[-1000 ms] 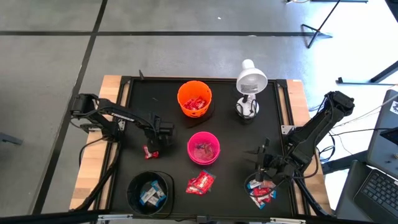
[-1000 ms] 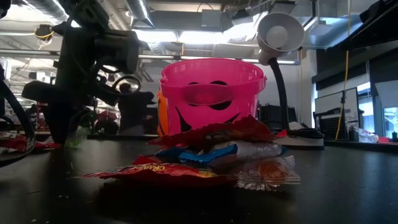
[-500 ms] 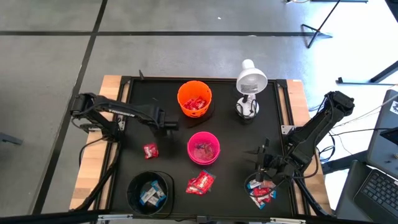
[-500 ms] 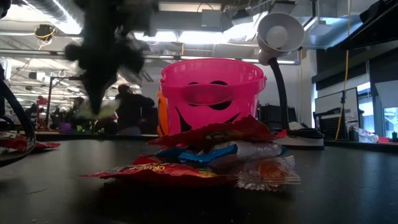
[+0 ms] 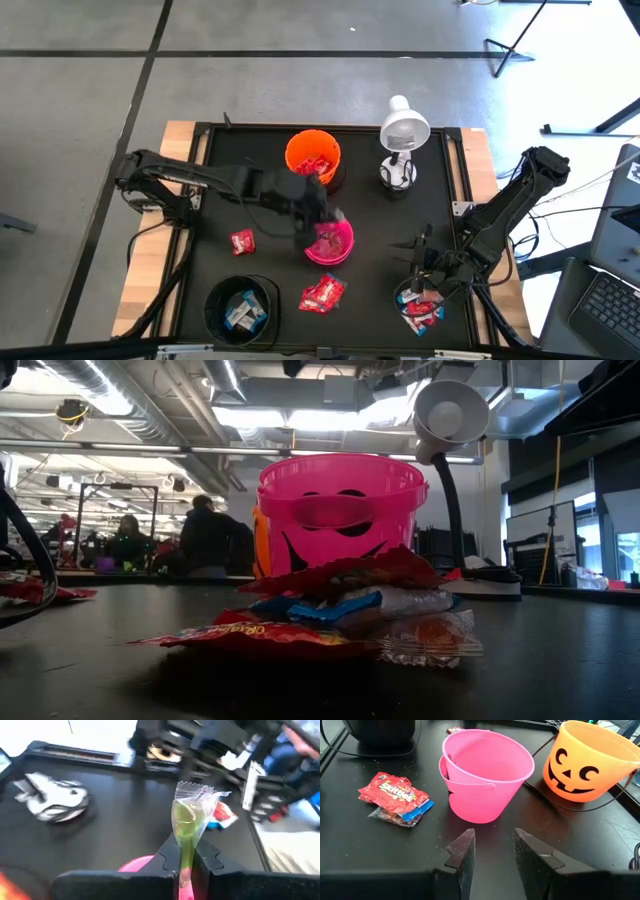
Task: Sort candy
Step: Put the green gummy into the pink bucket, then put the red candy into the orange bucket
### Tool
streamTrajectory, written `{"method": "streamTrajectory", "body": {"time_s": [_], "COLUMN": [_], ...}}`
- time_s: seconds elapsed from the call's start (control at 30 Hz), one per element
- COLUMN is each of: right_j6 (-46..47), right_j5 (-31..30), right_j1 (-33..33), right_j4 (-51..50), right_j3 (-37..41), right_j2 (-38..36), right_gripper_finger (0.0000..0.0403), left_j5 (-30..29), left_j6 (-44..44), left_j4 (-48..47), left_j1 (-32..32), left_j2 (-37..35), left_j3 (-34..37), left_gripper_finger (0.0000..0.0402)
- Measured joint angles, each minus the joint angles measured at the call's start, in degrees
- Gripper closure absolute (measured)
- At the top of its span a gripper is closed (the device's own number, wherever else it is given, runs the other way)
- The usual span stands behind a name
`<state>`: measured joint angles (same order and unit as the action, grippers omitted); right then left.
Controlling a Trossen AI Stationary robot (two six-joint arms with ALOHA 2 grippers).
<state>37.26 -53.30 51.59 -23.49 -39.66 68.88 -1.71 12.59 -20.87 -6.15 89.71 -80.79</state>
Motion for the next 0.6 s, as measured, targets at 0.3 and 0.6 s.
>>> {"method": "streamTrajectory", "body": {"time_s": [0.3,0.6], "right_j6": [0.0,0.0], "right_j5": [1.5,1.5], "right_j1": [0.0,0.0], "right_j4": [0.7,0.7], "right_j3": [0.0,0.0], "right_j2": [0.0,0.0], "right_gripper_finger": [0.0272,0.0272], "left_j5": [4.5,5.7], "left_j6": [-0.3,-0.3], "left_j4": [-4.1,-5.2], "left_j1": [-0.2,0.7], "left_j2": [7.1,8.0], "left_j3": [0.3,0.3], "left_gripper_finger": [0.0357,0.023]}}
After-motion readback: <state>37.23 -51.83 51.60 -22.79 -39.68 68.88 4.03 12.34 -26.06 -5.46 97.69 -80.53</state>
